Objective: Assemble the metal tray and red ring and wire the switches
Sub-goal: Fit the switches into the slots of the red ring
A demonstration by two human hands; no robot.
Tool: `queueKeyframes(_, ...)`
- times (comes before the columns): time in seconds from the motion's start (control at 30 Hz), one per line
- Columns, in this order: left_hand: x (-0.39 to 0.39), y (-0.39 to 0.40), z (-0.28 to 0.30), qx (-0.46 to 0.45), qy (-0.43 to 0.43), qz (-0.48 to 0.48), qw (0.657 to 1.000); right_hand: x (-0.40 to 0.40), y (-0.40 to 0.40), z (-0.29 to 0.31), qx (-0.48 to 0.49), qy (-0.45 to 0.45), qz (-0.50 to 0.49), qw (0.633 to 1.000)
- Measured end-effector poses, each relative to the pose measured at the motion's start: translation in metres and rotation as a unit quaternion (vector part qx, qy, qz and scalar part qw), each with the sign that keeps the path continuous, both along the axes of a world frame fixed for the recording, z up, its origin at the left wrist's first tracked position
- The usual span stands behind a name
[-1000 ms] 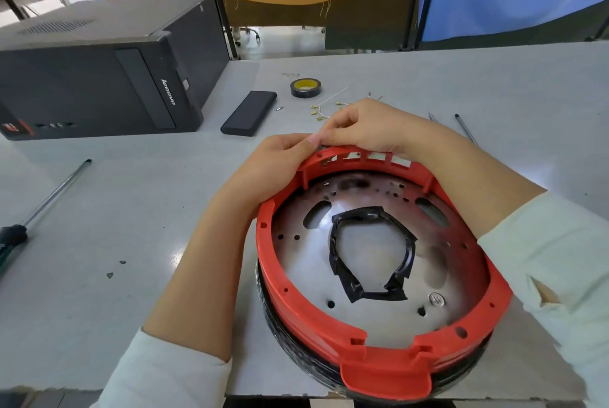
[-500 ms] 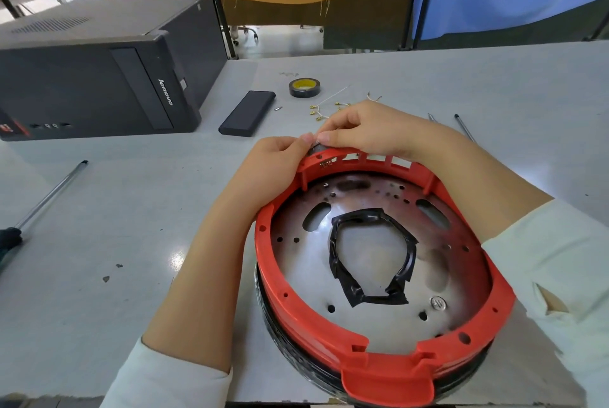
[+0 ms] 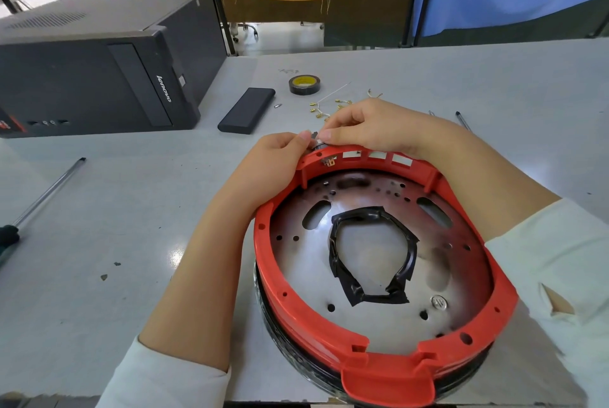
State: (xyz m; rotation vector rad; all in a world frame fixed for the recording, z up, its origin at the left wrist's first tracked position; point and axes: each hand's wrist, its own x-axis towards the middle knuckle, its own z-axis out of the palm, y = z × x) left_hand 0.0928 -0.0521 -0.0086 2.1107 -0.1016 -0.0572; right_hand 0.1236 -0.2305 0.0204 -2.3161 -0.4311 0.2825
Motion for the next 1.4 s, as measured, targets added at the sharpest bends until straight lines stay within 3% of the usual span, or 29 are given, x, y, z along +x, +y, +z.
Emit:
queueKeyframes(0.3, -0.002, 0.000, 0.001, -0.006, 0.009, -0.001, 1.000, -0.002, 0.001, 0.001, -0.007, -0.007, 0.006, 1.000)
queueKeyframes(0.67, -0.010, 0.001, 0.006, -0.028, 0.056, -0.019, 0.998, 0.006, 0.007, -0.003, 0.013, 0.021, -0.056, 0.998)
queueKeyframes(1.07, -0.007, 0.002, 0.004, -0.026, 0.036, 0.021, 0.999, 0.007, -0.003, 0.003, 0.020, 0.078, 0.007, 0.997)
queueKeyframes(1.4, 0.000, 0.000, 0.002, -0.028, 0.025, 0.030, 0.999, 0.011, 0.004, -0.002, 0.039, 0.067, -0.098, 0.992)
